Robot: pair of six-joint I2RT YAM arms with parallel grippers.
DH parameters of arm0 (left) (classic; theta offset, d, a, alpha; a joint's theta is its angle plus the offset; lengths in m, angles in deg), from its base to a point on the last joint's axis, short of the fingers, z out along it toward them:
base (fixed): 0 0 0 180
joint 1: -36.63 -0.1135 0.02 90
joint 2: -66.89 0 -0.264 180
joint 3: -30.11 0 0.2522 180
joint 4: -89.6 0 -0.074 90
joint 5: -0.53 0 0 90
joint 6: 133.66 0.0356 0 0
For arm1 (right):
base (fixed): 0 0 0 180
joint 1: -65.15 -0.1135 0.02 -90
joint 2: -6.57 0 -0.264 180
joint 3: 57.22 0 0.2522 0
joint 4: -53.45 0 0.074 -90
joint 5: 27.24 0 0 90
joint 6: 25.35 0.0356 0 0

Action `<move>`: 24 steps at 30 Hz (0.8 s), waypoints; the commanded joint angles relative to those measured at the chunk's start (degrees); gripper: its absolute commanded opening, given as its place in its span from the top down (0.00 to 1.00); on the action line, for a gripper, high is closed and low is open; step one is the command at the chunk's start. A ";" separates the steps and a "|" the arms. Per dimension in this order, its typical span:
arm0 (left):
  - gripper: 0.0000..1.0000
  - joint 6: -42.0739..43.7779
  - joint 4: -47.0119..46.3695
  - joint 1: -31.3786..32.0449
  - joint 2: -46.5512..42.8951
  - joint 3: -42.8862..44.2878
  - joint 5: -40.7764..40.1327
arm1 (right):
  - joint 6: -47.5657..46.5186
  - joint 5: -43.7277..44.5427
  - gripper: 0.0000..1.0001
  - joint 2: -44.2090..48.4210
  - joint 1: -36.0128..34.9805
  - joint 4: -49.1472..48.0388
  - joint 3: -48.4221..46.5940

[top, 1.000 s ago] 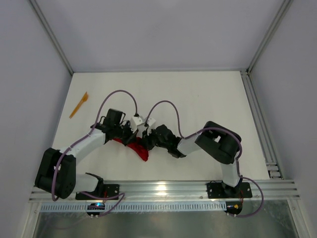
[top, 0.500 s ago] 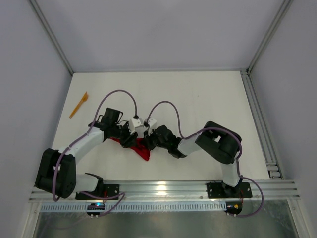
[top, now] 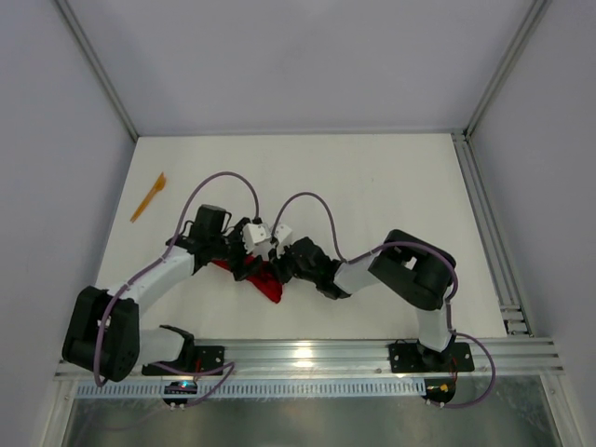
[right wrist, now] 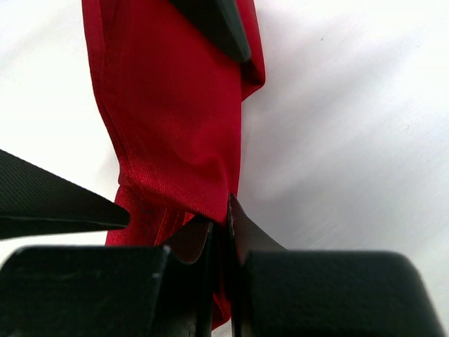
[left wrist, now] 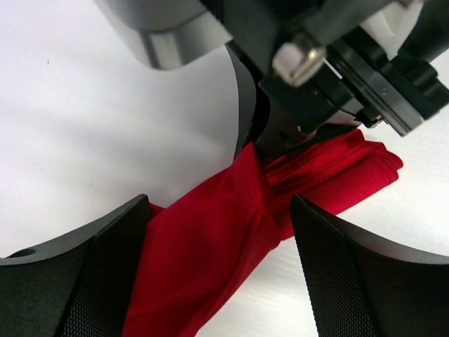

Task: Fold the napkin into a case and place the utensils inside
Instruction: Grasp the top corner of the smaller rectangle folded napkin.

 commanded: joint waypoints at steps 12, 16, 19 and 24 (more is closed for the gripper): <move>0.78 -1.52 -9.14 2.16 4.39 -3.76 0.41 | -1.67 0.01 0.97 2.89 -0.36 -4.15 1.07; 1.00 -1.08 -7.74 2.16 5.80 -3.23 1.03 | -2.11 0.45 0.77 3.77 -0.44 -3.98 1.77; 1.00 -0.82 -8.35 2.16 4.23 -4.20 0.94 | -2.11 -0.60 0.57 4.47 -0.44 -4.33 3.17; 1.00 0.06 -5.02 2.16 0.63 -4.11 1.91 | -1.58 -2.80 0.65 4.74 -0.79 -5.82 5.99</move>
